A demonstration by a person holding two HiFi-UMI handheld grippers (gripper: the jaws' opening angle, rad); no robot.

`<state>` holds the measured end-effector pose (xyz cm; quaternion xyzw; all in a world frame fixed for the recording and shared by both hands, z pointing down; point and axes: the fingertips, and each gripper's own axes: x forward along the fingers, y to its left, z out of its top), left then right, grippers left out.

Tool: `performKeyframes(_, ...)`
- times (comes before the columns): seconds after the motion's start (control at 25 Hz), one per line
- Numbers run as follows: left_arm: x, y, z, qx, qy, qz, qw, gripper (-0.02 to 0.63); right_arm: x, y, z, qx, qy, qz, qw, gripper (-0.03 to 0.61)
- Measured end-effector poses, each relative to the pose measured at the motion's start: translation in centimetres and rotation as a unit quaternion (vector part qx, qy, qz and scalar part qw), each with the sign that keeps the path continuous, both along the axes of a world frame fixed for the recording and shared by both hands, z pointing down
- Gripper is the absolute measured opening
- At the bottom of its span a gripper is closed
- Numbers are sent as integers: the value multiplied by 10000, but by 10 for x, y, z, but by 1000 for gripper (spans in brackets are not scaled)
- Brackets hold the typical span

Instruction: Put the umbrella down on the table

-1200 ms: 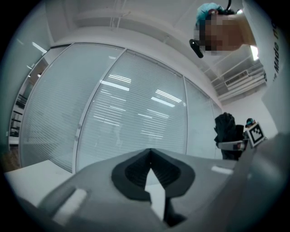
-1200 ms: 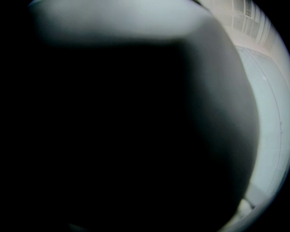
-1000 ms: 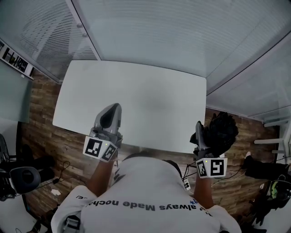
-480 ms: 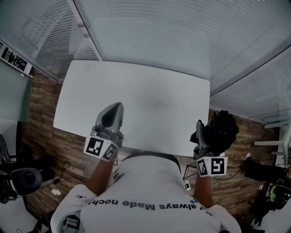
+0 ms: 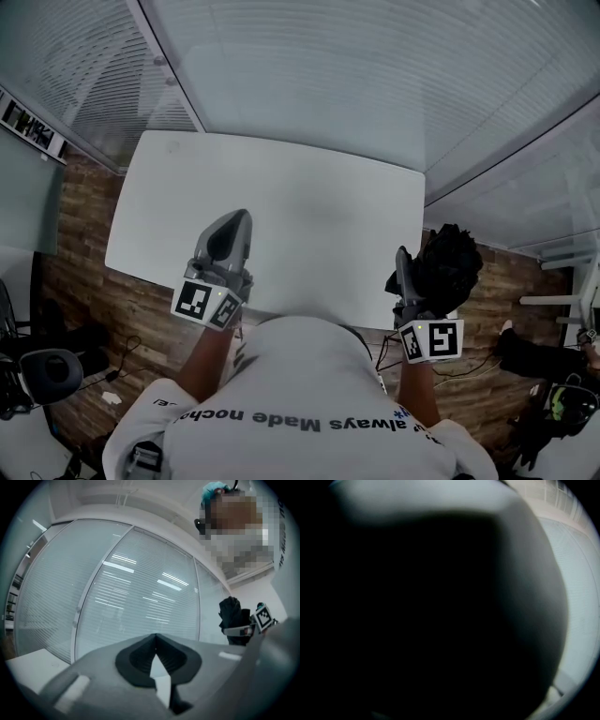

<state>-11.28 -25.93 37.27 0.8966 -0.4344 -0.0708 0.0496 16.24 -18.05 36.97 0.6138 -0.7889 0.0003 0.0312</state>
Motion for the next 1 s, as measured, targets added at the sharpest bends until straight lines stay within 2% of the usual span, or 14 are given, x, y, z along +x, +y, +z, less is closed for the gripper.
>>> performKeyframes(0.24, 11, -4, -4, 44, 7, -6, 10000, 3, 10, -14, 28, -495, 5, 4, 9988, 233)
performKeyframes(0.56, 3, 2, -4, 34, 3, -104, 9999, 3, 11, -28, 75, -1193, 36, 9, 9929, 233)
performKeyframes(1.0, 0, 6, -1, 27, -6, -178, 9998, 3, 20, -45, 167, -2118, 132, -31, 9772, 233)
